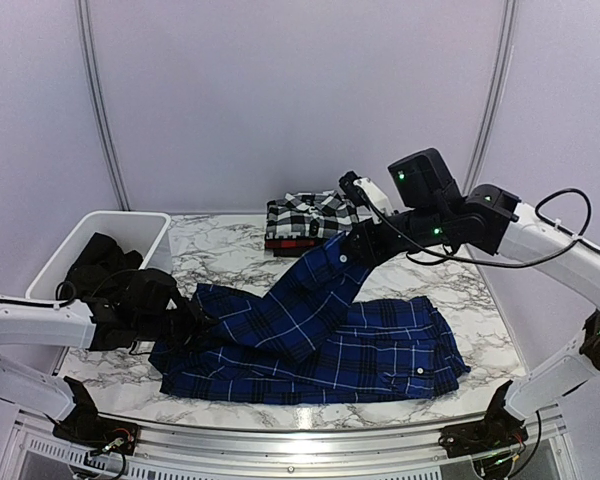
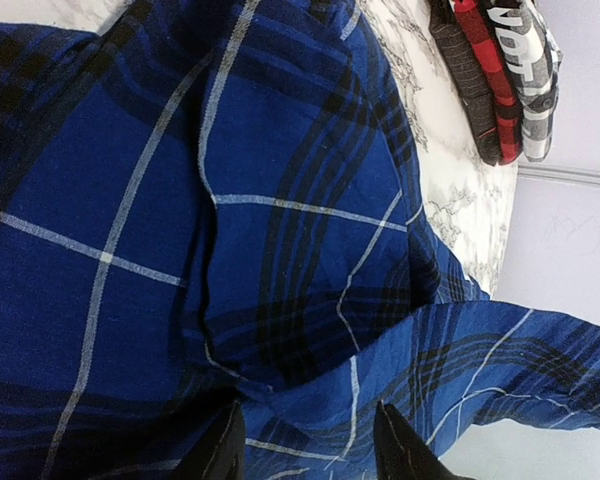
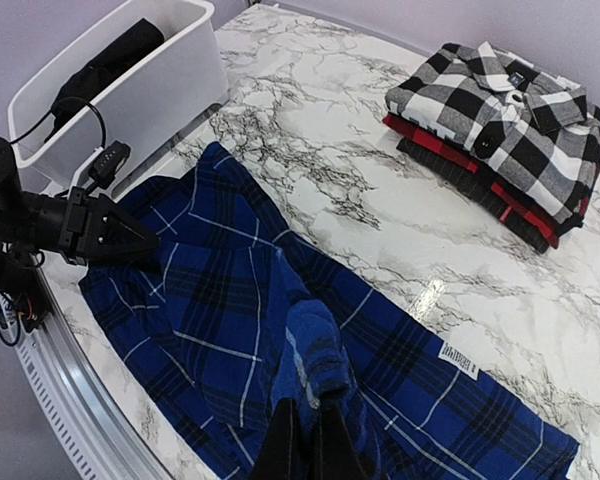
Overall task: Fold and stack the long sleeve shirts
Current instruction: Fold the 1/3-folded shirt at the center of the board.
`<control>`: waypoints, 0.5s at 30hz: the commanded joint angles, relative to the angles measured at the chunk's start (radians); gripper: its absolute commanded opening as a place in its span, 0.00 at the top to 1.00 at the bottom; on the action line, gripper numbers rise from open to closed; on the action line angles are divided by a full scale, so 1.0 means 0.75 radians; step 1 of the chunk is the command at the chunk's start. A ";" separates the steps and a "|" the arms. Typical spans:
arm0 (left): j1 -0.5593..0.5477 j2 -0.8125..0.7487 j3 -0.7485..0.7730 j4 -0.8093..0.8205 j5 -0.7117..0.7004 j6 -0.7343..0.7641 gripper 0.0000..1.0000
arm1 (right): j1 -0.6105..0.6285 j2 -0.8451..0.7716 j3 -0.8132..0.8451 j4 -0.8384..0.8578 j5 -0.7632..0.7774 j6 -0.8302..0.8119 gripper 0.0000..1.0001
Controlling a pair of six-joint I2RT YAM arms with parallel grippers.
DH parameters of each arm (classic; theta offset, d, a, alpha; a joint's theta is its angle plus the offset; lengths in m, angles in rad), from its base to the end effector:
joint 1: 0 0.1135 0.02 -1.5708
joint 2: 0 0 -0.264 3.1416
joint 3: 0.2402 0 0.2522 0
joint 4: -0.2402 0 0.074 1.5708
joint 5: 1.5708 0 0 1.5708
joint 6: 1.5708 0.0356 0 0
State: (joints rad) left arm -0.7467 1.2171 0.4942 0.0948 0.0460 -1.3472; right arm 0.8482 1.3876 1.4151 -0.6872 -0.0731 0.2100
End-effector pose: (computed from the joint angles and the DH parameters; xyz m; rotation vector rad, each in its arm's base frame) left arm 0.1755 -0.1646 0.1797 -0.7050 2.3752 -1.1219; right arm 0.1975 0.2280 0.3727 -0.7640 2.1806 0.6442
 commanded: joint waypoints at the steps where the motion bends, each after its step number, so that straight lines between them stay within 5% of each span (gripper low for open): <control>1: -0.016 -0.040 -0.026 -0.099 -0.053 -0.012 0.54 | 0.006 -0.032 -0.020 0.045 0.044 0.002 1.00; 15: -0.021 0.199 0.026 0.058 -0.074 0.064 0.54 | -0.018 -0.061 -0.029 0.008 0.175 0.031 1.00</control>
State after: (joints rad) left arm -0.7597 1.3212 0.4896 0.0982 -0.0010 -1.3228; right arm 0.8478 1.3849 1.3823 -0.6739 -0.0296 0.2119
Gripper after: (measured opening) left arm 0.458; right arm 0.003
